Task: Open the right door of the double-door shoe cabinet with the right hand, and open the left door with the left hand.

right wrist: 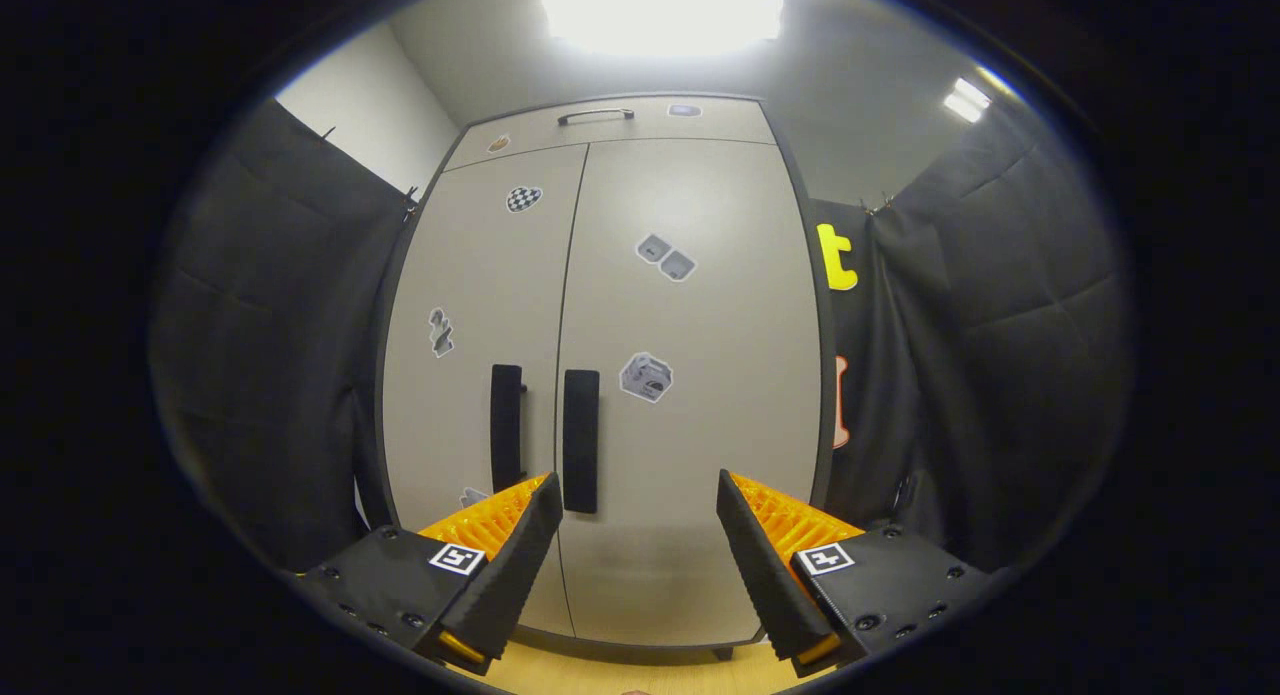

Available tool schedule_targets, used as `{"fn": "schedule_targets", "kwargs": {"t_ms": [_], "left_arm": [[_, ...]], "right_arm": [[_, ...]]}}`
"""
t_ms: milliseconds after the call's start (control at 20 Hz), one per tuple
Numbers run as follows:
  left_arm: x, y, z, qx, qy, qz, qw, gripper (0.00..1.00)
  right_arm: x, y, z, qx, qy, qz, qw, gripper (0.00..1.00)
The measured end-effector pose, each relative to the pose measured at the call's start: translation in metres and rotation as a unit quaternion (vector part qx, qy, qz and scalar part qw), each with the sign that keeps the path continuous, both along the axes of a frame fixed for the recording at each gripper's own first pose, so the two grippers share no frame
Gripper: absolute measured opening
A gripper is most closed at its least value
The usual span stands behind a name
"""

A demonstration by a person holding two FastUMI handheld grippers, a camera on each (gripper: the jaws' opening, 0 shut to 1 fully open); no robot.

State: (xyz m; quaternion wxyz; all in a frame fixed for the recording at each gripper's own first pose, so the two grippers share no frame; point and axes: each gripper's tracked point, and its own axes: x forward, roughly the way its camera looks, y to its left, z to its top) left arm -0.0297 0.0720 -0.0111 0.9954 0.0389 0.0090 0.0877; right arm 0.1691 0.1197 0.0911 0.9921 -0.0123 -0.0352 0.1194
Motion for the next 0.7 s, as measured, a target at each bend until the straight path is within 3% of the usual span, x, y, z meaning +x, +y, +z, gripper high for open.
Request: {"fn": "schedule_targets", "kwargs": {"t_ms": [450, 700], "left_arm": [[-0.013, 0.023, -0.017, -0.004, 0.021, 0.034, 0.999, 0.96], [-0.019, 0.04, -0.017, -0.002, 0.024, 0.051, 0.998, 0.96]], "right_arm": [[0.06, 0.048, 0.0, -0.001, 0.026, 0.019, 0.999, 0.97], [0.089, 0.06, -0.004, -0.013, 0.036, 0.009, 0.999, 0.98]]}}
